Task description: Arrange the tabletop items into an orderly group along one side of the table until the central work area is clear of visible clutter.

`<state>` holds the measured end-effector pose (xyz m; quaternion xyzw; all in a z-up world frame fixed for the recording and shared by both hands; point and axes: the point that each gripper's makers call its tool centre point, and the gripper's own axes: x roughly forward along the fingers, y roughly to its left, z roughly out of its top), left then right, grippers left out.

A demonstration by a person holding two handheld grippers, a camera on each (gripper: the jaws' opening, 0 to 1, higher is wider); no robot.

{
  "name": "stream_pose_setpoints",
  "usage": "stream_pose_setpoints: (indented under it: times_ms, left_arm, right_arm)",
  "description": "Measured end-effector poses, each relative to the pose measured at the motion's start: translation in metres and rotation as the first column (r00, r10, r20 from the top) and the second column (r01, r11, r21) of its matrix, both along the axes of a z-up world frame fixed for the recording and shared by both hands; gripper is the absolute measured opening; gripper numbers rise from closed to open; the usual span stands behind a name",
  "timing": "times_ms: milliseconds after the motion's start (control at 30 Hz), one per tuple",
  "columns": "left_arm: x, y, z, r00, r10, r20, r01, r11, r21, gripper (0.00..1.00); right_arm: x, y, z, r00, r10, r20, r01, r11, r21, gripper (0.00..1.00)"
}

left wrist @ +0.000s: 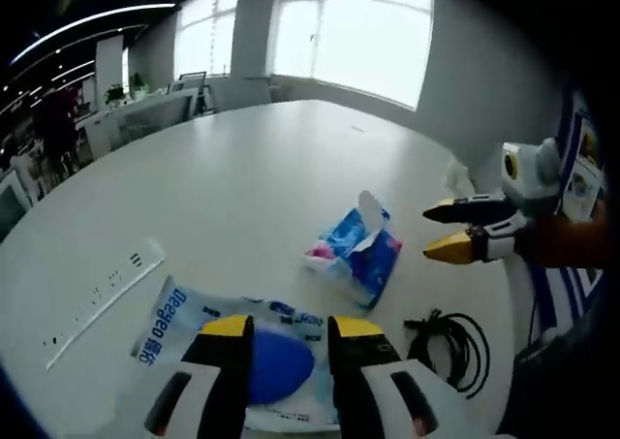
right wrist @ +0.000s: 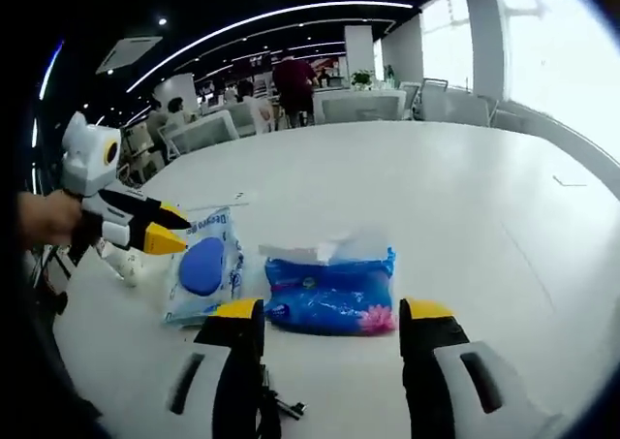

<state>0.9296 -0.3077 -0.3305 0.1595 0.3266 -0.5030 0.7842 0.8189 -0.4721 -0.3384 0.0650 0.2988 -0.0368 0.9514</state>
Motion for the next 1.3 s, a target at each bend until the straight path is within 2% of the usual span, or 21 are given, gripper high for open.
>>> stream_pose_setpoints:
  times_ms: [367, 433, 533, 733, 867, 1033, 1100, 1233, 1300]
  left_arm:
    - [0.028, 0.040, 0.012, 0.999, -0.018, 0.034, 0.014, 0.995, 0.096, 0.43]
    - [0.034, 0.050, 0.009, 0.998, -0.046, 0.033, 0.040, 0.986, 0.161, 0.45]
    - [0.048, 0.060, 0.010, 0.998, -0.051, 0.026, 0.046, 0.981, 0.189, 0.45]
    - [0.061, 0.068, 0.007, 0.998, -0.054, -0.041, 0.062, 0.974, 0.219, 0.46]
    - [0.067, 0.068, 0.001, 0.995, -0.073, -0.072, 0.088, 0.969, 0.231, 0.46]
    - [0.077, 0.066, -0.010, 0.991, -0.110, -0.080, 0.126, 0.958, 0.256, 0.43]
    - [0.079, 0.069, -0.019, 0.988, -0.117, -0.100, 0.140, 0.950, 0.278, 0.42]
    - [0.086, 0.070, -0.030, 0.985, -0.123, -0.123, 0.154, 0.943, 0.296, 0.40]
    - [0.088, 0.070, -0.033, 0.983, -0.123, -0.133, 0.158, 0.942, 0.298, 0.38]
  right_arm:
    - [-0.012, 0.050, 0.001, 1.000, 0.000, 0.009, -0.001, 0.999, 0.051, 0.60]
    - [-0.008, 0.057, 0.001, 1.000, -0.011, 0.016, 0.010, 0.997, 0.073, 0.62]
    - [-0.010, 0.076, 0.000, 1.000, -0.004, -0.002, 0.004, 0.996, 0.086, 0.63]
    - [-0.004, 0.100, -0.001, 1.000, -0.004, -0.014, 0.006, 0.993, 0.119, 0.62]
    - [-0.002, 0.118, -0.003, 0.999, 0.014, -0.032, -0.009, 0.989, 0.145, 0.55]
    - [0.005, 0.129, -0.007, 0.999, 0.025, -0.043, -0.017, 0.984, 0.180, 0.52]
    - [0.006, 0.133, -0.011, 0.998, 0.026, -0.052, -0.016, 0.982, 0.187, 0.50]
    - [0.005, 0.140, -0.015, 0.997, -0.009, -0.080, 0.028, 0.972, 0.233, 0.46]
    - [0.005, 0.141, -0.018, 0.996, -0.019, -0.092, 0.040, 0.972, 0.230, 0.42]
